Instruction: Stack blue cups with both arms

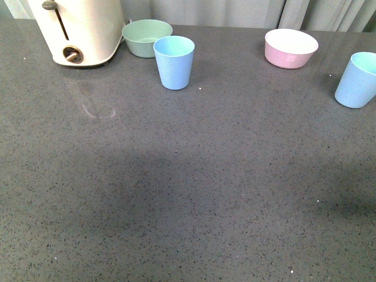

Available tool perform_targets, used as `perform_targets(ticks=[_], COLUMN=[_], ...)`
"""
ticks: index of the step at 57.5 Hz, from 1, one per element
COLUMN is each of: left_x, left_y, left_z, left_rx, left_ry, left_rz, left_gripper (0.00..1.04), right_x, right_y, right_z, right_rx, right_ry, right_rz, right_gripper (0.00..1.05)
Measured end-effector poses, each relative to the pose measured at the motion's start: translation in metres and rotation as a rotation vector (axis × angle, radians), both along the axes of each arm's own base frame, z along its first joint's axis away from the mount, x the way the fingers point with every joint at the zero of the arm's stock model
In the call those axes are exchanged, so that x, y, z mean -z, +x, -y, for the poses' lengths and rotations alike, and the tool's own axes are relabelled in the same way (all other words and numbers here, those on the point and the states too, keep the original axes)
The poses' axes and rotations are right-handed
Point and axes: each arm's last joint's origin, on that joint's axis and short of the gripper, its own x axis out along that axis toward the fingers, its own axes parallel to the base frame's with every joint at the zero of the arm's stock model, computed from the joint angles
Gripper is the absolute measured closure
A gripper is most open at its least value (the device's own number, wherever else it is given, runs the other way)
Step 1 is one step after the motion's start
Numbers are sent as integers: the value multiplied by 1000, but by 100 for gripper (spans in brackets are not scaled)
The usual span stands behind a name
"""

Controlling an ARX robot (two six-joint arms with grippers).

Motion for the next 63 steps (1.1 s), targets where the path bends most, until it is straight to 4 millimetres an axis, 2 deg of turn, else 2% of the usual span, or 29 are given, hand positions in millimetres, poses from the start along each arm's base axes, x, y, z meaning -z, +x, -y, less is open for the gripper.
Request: perform_targets(ticks=[33,34,35,38,43,47,51,55,63], left_x=[0,1,1,-3,-9,-21,-39,-52,-56], left_y=[0,0,0,2,9,22,45,79,144], left_z=[0,0,1,4,10,16,23,32,49], left_rx=[0,-4,-15,-20,5,41,56,87,96], left_ry=[0,-10,-47,-91,-125,-151,-179,-214,-270], left_rz=[0,-23,-174,-389,-554,-572,-546,-534,-589], left_gripper=[9,9,9,9,9,9,9,9,9], right_x=[0,0,0,0,0,0,0,0,0], right_y=[0,0,0,0,0,0,0,0,0], right_z=[0,0,0,0,0,0,0,0,0], right_rx=[0,0,0,0,0,0,0,0,0], right_ry=[0,0,0,0,0,0,0,0,0], right_rz=[0,0,0,0,0,0,0,0,0], right_gripper=[9,9,9,9,9,9,9,9,9])
